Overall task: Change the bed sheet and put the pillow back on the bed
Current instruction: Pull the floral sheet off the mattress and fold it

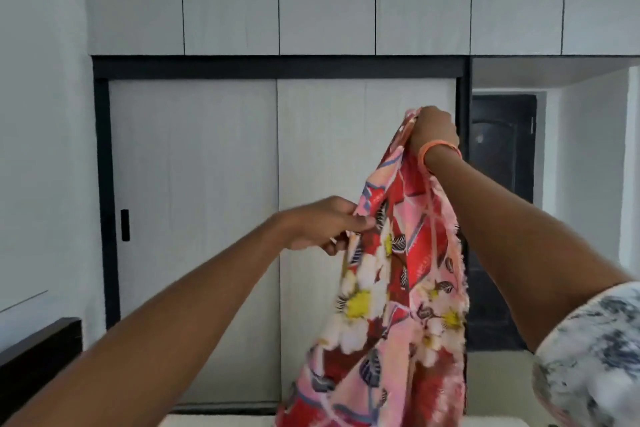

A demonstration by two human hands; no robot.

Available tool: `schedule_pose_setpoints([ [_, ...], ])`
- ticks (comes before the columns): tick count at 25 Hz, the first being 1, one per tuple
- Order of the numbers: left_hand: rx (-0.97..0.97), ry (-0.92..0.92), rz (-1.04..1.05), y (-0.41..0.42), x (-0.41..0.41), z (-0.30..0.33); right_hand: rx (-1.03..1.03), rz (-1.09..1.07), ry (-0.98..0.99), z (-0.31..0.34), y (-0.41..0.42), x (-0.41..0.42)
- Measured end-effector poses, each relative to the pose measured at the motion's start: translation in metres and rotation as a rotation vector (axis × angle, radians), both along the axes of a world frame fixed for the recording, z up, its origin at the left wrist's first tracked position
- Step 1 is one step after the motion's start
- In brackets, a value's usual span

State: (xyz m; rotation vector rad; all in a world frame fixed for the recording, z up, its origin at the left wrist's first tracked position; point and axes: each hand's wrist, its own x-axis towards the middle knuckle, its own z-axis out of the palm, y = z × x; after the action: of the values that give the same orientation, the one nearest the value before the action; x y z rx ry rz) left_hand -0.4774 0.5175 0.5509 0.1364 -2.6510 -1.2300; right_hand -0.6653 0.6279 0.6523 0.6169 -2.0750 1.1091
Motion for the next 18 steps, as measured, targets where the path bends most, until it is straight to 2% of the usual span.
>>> schedule_pose_setpoints([
  [3, 0.093, 0.165, 0.024, 0.022, -0.013, -0.036, -0.204, 0.271, -0.073, 0.005, -0.024, 0.024],
  [6, 0.443, 0.334, 0.008, 0.028, -0.017, -0.065, -0.442, 0.686, -0.088, -0.019, -0.036, 0.040],
  [7, 0.498, 0.417, 0.028, 0.027, -0.018, -0.075, -0.456, 0.776, -0.085, -0.031, -0.035, 0.043],
  [8, 0.433, 0.495, 0.079, 0.024, -0.020, -0.084, -0.412, 0.830, -0.029, -0.043, -0.033, 0.041],
  [10, 0.178, 0.583, 0.167, 0.018, -0.022, -0.104, -0.284, 0.856, 0.060, -0.064, -0.035, 0.038],
  [12, 0.061, 0.610, 0.194, 0.017, -0.023, -0.120, -0.199, 0.831, 0.150, -0.083, -0.040, 0.033],
  [15, -0.081, 0.675, 0.340, 0.013, -0.022, -0.134, -0.252, 0.827, 0.071, -0.108, -0.042, 0.028],
  [16, -0.053, 0.668, 0.364, 0.008, -0.020, -0.137, -0.238, 0.814, 0.087, -0.114, -0.042, 0.025],
  [18, 0.162, 0.606, 0.350, -0.011, -0.014, -0.144, -0.110, 0.702, 0.180, -0.122, -0.037, 0.016],
])
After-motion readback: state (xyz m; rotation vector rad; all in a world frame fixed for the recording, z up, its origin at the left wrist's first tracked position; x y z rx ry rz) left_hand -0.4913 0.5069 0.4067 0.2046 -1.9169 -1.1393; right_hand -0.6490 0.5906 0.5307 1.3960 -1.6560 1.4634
